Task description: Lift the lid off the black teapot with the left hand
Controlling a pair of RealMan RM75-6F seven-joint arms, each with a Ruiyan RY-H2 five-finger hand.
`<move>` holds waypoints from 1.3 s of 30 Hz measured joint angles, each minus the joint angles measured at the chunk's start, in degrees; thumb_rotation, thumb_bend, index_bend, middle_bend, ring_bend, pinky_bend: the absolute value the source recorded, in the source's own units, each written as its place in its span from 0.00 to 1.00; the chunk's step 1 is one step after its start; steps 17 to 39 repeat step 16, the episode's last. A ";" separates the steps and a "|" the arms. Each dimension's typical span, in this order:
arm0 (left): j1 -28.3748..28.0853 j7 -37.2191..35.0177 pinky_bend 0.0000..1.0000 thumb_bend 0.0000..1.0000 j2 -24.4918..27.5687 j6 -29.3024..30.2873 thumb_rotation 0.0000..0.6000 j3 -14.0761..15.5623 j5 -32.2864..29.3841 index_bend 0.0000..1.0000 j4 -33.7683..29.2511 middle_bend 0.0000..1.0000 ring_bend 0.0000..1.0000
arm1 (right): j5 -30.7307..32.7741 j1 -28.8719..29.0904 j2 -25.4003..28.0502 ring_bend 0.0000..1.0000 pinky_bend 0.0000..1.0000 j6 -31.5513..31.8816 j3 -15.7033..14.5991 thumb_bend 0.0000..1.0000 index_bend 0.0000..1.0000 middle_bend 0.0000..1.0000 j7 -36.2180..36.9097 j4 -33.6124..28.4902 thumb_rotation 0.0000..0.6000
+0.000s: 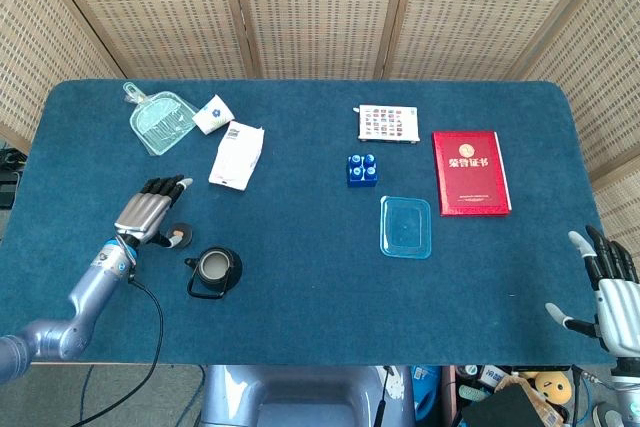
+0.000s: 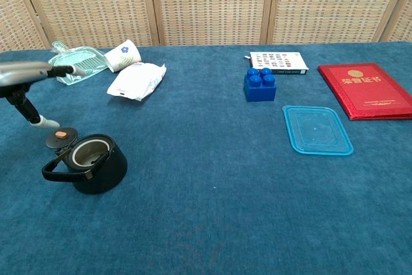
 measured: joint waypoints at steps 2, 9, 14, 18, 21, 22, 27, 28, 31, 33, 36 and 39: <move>0.98 -0.35 0.00 0.25 1.94 2.47 1.00 -0.22 0.90 0.00 -2.76 0.00 0.00 | -0.22 -0.08 0.07 0.00 0.00 0.19 -0.07 0.00 0.00 0.00 0.07 -0.10 1.00; 7.72 -0.69 0.00 0.24 9.31 15.61 1.00 0.27 4.77 0.00 -12.80 0.00 0.00 | -0.97 -0.49 0.34 0.00 0.00 1.09 -0.32 0.00 0.00 0.00 -0.18 -0.59 1.00; 17.62 1.71 0.00 0.24 13.62 31.11 1.00 3.56 9.27 0.00 -21.56 0.00 0.00 | -0.33 -0.43 0.34 0.00 0.00 0.81 -0.15 0.00 0.00 0.00 -0.04 -0.40 1.00; 21.44 1.50 0.00 0.24 14.73 35.13 1.00 5.22 11.77 0.00 -23.42 0.00 0.00 | -0.07 -0.44 0.35 0.00 0.00 0.74 -0.07 0.00 0.00 0.00 0.21 -0.26 1.00; 21.44 1.50 0.00 0.24 14.73 35.13 1.00 5.22 11.77 0.00 -23.42 0.00 0.00 | -0.07 -0.44 0.35 0.00 0.00 0.74 -0.07 0.00 0.00 0.00 0.21 -0.26 1.00; 21.44 1.50 0.00 0.24 14.73 35.13 1.00 5.22 11.77 0.00 -23.42 0.00 0.00 | -0.07 -0.44 0.35 0.00 0.00 0.74 -0.07 0.00 0.00 0.00 0.21 -0.26 1.00; 21.44 1.50 0.00 0.24 14.73 35.13 1.00 5.22 11.77 0.00 -23.42 0.00 0.00 | -0.07 -0.44 0.35 0.00 0.00 0.74 -0.07 0.00 0.00 0.00 0.21 -0.26 1.00; 21.44 1.50 0.00 0.24 14.73 35.13 1.00 5.22 11.77 0.00 -23.42 0.00 0.00 | -0.07 -0.44 0.35 0.00 0.00 0.74 -0.07 0.00 0.00 0.00 0.21 -0.26 1.00; 21.44 1.50 0.00 0.24 14.73 35.13 1.00 5.22 11.77 0.00 -23.42 0.00 0.00 | -0.07 -0.44 0.35 0.00 0.00 0.74 -0.07 0.00 0.00 0.00 0.21 -0.26 1.00; 21.44 1.50 0.00 0.24 14.73 35.13 1.00 5.22 11.77 0.00 -23.42 0.00 0.00 | -0.07 -0.44 0.35 0.00 0.00 0.74 -0.07 0.00 0.00 0.00 0.21 -0.26 1.00; 21.44 1.50 0.00 0.24 14.73 35.13 1.00 5.22 11.77 0.00 -23.42 0.00 0.00 | -0.07 -0.44 0.35 0.00 0.00 0.74 -0.07 0.00 0.00 0.00 0.21 -0.26 1.00; 21.44 1.50 0.00 0.24 14.73 35.13 1.00 5.22 11.77 0.00 -23.42 0.00 0.00 | -0.07 -0.44 0.35 0.00 0.00 0.74 -0.07 0.00 0.00 0.00 0.21 -0.26 1.00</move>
